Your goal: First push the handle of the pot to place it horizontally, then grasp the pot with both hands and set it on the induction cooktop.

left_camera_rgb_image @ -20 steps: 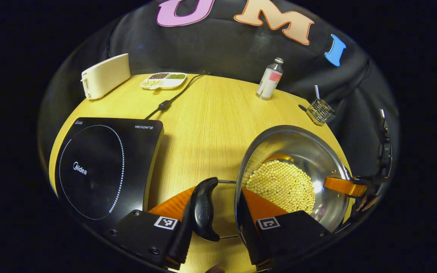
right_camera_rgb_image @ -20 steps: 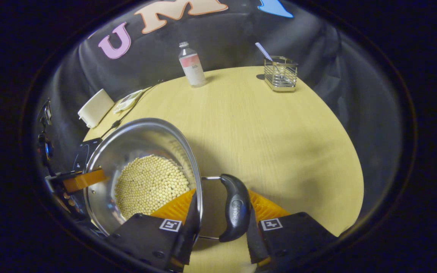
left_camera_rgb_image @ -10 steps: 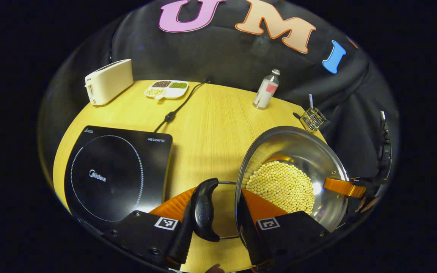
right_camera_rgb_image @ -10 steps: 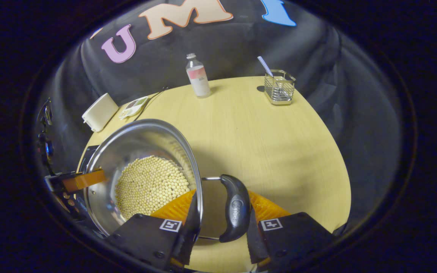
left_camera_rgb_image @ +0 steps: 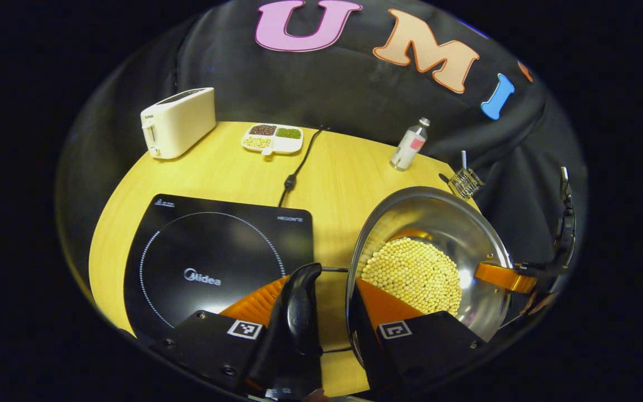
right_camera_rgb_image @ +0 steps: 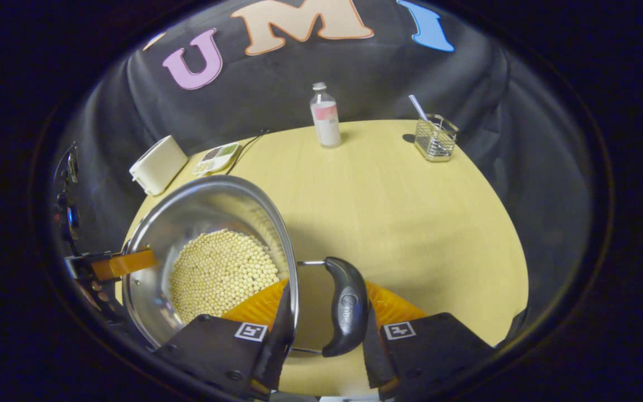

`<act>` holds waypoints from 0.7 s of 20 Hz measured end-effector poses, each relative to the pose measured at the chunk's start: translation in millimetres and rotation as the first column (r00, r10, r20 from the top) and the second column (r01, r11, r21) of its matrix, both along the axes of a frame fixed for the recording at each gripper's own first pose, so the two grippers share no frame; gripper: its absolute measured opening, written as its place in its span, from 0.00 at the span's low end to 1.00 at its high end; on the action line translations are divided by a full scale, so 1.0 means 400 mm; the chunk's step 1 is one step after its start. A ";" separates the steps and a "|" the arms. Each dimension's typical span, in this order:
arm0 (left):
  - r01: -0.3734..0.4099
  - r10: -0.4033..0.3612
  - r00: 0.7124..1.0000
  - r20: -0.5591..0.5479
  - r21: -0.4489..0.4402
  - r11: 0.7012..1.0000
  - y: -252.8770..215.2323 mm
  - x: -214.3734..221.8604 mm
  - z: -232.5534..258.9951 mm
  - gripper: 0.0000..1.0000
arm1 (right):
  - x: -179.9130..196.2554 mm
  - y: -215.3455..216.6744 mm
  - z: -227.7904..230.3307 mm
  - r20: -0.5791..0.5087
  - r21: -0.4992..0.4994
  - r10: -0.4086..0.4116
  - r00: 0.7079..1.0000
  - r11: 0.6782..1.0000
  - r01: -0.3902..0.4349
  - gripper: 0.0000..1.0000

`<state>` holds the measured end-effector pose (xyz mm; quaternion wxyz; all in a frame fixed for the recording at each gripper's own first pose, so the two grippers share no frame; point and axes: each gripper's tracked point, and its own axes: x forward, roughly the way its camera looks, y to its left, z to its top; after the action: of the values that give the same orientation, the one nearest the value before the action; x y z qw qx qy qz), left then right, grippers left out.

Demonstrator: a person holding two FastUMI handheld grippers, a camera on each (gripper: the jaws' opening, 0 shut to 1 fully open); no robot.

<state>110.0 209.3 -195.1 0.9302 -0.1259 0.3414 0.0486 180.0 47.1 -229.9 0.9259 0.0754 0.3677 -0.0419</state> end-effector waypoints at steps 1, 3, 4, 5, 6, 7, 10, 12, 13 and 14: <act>-0.002 0.002 1.000 -0.003 0.000 1.000 0.020 -0.008 0.004 0.63 | 0.005 0.023 0.003 -0.001 0.001 0.001 1.000 1.000 -0.001 0.57; -0.004 0.004 1.000 -0.001 0.004 1.000 0.060 -0.022 0.011 0.61 | 0.011 0.069 0.008 0.000 -0.002 0.009 1.000 1.000 -0.009 0.59; -0.009 0.009 1.000 -0.001 0.001 1.000 0.081 -0.029 0.012 0.61 | 0.014 0.092 0.009 -0.002 -0.002 0.012 1.000 1.000 -0.012 0.60; -0.013 0.013 1.000 0.000 -0.001 1.000 0.101 -0.034 0.015 0.61 | 0.018 0.113 0.011 -0.001 -0.003 0.016 1.000 1.000 -0.016 0.61; -0.016 0.016 1.000 -0.002 -0.003 1.000 0.120 -0.042 0.017 0.61 | 0.022 0.135 0.013 -0.003 -0.005 0.019 1.000 1.000 -0.019 0.63; -0.019 0.019 1.000 -0.005 -0.004 1.000 0.139 -0.049 0.017 0.61 | 0.024 0.156 0.015 -0.004 -0.008 0.023 1.000 1.000 -0.023 0.64; -0.028 0.028 1.000 -0.007 -0.012 1.000 0.198 -0.069 0.018 0.61 | 0.028 0.219 0.013 -0.009 -0.010 0.029 1.000 1.000 -0.029 0.61; -0.031 0.031 0.999 -0.010 -0.015 0.999 0.234 -0.084 0.017 0.63 | 0.031 0.260 0.009 -0.012 -0.013 0.031 0.999 0.999 -0.031 0.55; -0.032 0.032 0.999 -0.014 -0.017 0.999 0.251 -0.092 0.014 0.63 | 0.031 0.280 0.006 -0.014 -0.011 0.029 0.999 1.000 -0.029 0.55; -0.031 0.031 0.999 -0.015 -0.015 0.999 0.272 -0.097 0.015 0.61 | 0.030 0.303 0.002 -0.017 -0.009 0.028 0.999 1.000 -0.029 0.55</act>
<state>71.1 318.2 -189.3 0.9257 -0.1379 0.3467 0.0615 192.2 168.3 -229.3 0.9237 0.0655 0.3762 -0.0310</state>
